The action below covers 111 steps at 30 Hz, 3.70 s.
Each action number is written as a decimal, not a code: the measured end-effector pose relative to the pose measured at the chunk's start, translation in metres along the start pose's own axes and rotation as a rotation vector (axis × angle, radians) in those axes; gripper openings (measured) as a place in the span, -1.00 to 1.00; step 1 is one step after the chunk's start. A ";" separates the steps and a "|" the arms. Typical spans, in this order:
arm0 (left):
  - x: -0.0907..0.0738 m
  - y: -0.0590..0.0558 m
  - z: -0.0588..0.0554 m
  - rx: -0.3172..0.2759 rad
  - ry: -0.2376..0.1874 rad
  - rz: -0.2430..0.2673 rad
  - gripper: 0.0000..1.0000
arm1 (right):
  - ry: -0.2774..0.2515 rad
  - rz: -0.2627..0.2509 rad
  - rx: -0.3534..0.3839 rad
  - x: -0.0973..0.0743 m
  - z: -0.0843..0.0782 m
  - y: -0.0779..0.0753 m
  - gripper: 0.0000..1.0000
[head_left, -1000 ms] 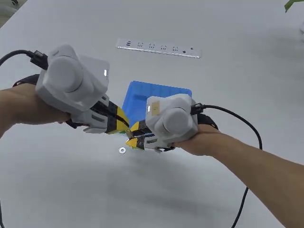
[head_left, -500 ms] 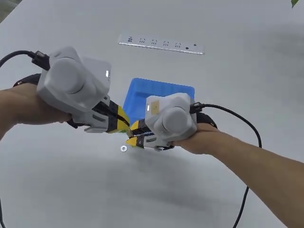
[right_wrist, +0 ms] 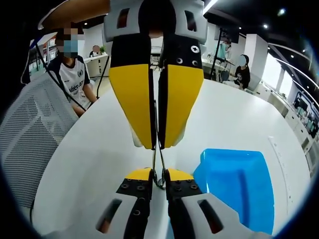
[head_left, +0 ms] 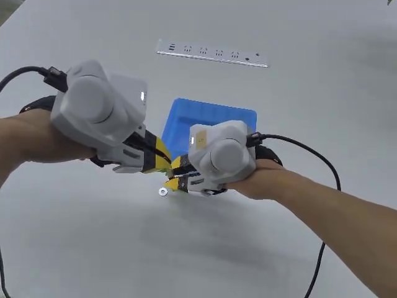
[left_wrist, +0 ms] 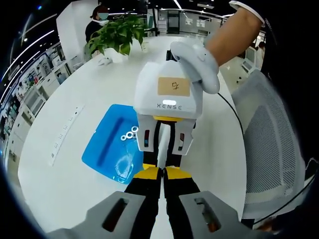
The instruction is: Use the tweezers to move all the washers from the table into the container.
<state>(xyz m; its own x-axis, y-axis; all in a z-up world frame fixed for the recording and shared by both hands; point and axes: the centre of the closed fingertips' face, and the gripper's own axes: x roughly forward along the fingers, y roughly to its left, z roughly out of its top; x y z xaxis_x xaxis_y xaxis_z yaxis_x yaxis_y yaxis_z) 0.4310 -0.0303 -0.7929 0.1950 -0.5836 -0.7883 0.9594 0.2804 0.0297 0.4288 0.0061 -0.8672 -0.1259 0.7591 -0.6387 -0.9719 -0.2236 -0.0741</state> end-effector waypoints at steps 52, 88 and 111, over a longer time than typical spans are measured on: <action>-0.023 -0.005 0.027 0.002 -0.051 0.031 -0.89 | 0.013 -0.025 -0.008 -0.025 0.022 0.003 -0.82; -0.037 0.019 0.075 0.102 -0.068 0.056 -0.89 | 0.018 -0.123 -0.039 -0.074 0.033 -0.032 -0.82; 0.001 0.054 0.075 0.110 -0.075 0.004 -0.89 | 0.028 -0.152 0.045 -0.071 -0.006 -0.066 -0.81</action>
<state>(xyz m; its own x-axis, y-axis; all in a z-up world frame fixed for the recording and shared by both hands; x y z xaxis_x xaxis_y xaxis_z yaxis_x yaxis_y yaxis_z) 0.4982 -0.0730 -0.7455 0.2092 -0.6395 -0.7398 0.9744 0.2001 0.1026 0.5033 -0.0364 -0.8215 0.0286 0.7649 -0.6435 -0.9873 -0.0791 -0.1380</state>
